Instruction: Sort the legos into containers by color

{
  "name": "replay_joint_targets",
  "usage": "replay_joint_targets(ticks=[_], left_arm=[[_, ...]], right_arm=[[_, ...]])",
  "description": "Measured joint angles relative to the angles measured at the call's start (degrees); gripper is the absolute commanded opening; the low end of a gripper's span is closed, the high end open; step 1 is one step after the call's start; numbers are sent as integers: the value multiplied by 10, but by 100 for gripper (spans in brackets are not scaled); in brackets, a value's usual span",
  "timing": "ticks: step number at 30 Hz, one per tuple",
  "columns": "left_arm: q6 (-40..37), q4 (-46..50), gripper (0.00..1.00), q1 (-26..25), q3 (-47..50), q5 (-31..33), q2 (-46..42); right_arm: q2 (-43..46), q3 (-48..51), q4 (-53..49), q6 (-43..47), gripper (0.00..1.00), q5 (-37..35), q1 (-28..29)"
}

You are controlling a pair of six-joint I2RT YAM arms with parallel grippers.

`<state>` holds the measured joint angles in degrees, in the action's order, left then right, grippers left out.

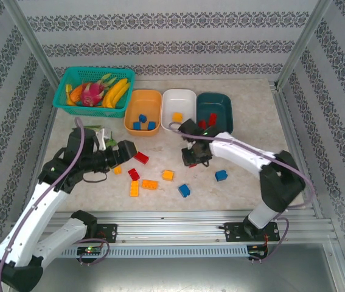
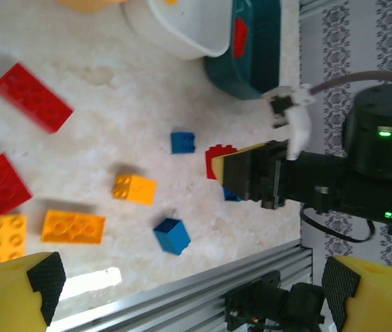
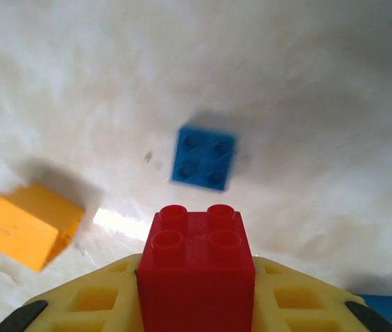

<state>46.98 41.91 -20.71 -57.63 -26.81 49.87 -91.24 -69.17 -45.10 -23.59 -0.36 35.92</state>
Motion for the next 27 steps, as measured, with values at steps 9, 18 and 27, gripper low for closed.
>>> replay_joint_targets(ticks=[9, 18, 27], left_arm=[[-7, -97, 96, -54, -125, 5, 205], [-23, -132, 95, -72, -223, 21, 358], [-39, -130, 95, -94, -302, 45, 407]], right_arm=[[-52, -155, -5, 20, 23, 5, -208], [-252, -276, -23, 41, 23, 46, -261], [-293, -283, -38, 43, 32, 72, -261]])
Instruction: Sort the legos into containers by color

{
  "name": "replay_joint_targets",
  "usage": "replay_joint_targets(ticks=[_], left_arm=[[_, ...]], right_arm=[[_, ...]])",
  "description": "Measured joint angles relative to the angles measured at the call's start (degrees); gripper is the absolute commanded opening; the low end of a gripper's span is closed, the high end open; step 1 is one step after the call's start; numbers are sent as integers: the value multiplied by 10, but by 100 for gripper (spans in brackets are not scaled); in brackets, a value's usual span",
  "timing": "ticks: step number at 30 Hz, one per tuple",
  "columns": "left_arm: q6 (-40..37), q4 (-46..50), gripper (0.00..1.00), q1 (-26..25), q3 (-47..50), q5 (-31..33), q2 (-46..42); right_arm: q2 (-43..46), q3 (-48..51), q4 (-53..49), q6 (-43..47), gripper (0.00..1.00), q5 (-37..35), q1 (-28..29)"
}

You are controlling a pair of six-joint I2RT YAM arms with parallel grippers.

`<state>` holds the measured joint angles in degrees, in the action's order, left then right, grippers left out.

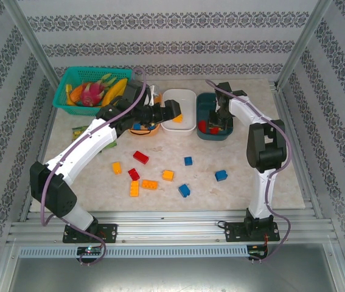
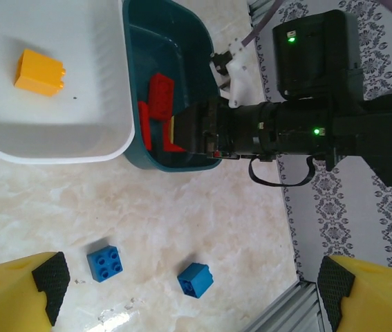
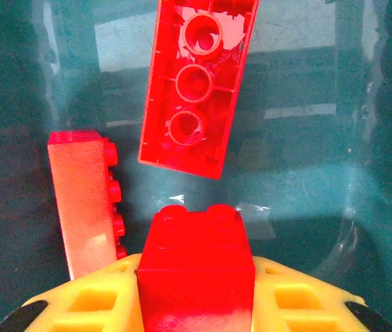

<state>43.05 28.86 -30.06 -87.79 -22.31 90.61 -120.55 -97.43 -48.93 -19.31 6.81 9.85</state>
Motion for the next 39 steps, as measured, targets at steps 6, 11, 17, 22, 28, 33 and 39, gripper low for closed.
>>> replay_joint_targets(ticks=[6, 11, 17, 22, 28, 33, 39], left_arm=[[-1, 22, 94, 0, 0, 22, 2], [-2, 58, 93, 0, 0, 49, 0], [-1, 126, 92, 2, 4, 100, -50], [1, 185, 88, 37, 74, 142, -143], [-7, 248, 86, 100, 196, 171, -170], [-26, 252, 80, 133, 276, 168, -132], [-58, 231, 72, 165, 303, 163, -69]], right_arm=[[-11, 0, -1, -2, 52, 7, 0], [-11, 0, -1, -2, 58, 9, 0], [63, 11, 12, -2, 59, -4, 18], [264, 121, 132, -2, 63, 8, 99], [421, 330, 336, -30, 76, 85, 257], [426, 433, 394, -64, 78, 92, 352], [427, 448, 424, -95, 78, 92, 392]])
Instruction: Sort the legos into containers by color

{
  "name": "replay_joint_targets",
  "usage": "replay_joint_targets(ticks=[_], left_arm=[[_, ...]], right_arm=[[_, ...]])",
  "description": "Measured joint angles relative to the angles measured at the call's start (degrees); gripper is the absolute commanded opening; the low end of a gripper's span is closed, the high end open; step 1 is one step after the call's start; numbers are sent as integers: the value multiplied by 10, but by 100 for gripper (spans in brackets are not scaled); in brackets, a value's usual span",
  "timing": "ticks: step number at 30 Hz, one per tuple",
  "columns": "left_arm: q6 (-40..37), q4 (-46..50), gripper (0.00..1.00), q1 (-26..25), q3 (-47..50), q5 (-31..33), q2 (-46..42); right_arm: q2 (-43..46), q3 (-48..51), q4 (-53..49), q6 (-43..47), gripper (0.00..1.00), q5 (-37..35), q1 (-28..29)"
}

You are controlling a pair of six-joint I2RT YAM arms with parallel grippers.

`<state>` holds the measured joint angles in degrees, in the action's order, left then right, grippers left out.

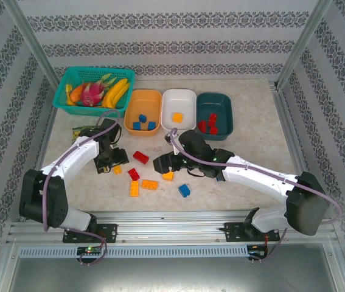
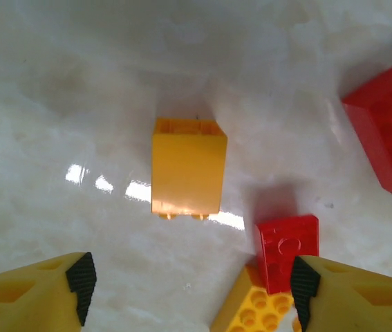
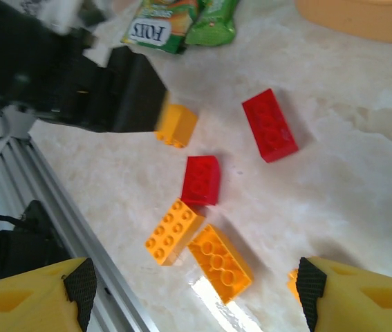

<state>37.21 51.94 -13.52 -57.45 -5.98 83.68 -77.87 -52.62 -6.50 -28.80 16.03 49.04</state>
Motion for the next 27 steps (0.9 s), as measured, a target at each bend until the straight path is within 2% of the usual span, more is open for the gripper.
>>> replay_joint_targets(ticks=[8, 15, 17, 22, 27], left_arm=[[-45, -45, 59, 16, 0, -10, 103], [-59, -62, 34, 17, 0, -9, 118], [-60, -62, 30, 17, -1, -9, 117], [-66, -52, 28, 17, -15, -4, 106], [-72, -21, 27, 6, -136, -7, 99]], right_arm=[[0, 0, 6, -11, 78, 0, 3], [-2, 0, 8, -15, 77, 0, 2], [-5, 0, 8, -16, 77, 0, 2], [-8, -1, 7, -16, 76, -1, -5], [11, -1, -6, -28, 76, -33, -41]])
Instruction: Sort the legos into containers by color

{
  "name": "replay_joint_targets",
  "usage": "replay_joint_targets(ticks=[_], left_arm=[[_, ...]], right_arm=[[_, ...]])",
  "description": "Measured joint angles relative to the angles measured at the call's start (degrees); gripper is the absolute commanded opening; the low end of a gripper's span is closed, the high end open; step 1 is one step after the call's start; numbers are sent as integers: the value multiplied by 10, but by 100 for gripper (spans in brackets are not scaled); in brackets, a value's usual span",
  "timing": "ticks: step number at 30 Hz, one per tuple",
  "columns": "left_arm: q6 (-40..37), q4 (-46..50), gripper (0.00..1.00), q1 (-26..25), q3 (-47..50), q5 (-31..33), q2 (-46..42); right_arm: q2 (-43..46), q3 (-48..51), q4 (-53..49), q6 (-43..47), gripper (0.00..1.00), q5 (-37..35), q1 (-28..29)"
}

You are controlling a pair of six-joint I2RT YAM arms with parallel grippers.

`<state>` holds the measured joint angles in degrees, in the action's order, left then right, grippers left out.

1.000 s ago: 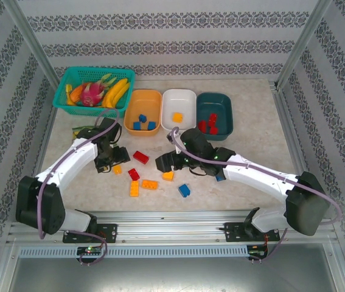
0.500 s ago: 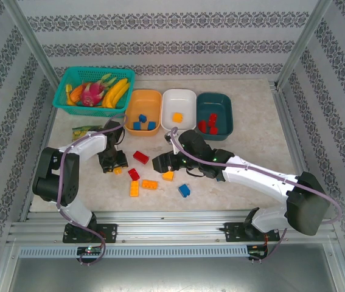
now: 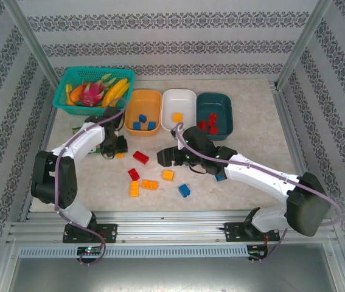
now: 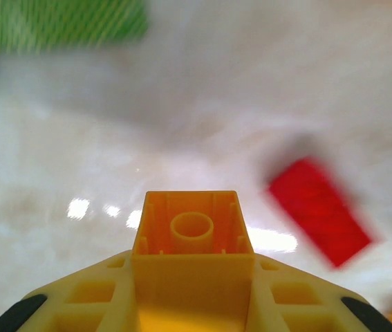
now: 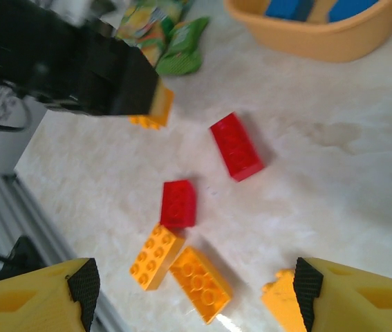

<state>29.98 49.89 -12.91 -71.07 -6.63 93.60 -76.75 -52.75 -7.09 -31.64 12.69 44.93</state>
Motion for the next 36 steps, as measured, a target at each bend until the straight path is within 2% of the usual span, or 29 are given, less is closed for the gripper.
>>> replay_joint_targets(ticks=[5, 11, 21, 26, 32, 36], left_arm=[[-2, 9, 27, -51, -172, -4, 43], [-9, 24, 27, -99, -332, -6, 178], [-29, 50, 27, -135, -566, -6, 367], [-29, 53, 27, -144, -624, -6, 426], [-29, 56, 27, -155, -641, -5, 472], [-28, 64, 31, -162, -642, -3, 490]], right_arm=[[24, -30, -38, -2, 75, -46, -69], [24, -65, -67, -8, 75, -61, -160], [-11, -105, -85, -15, 74, -57, -219], [-20, -110, -95, -17, 74, -53, -223], [-20, -111, -95, -17, 74, -45, -223], [-20, -111, -95, -17, 74, -43, -223]])
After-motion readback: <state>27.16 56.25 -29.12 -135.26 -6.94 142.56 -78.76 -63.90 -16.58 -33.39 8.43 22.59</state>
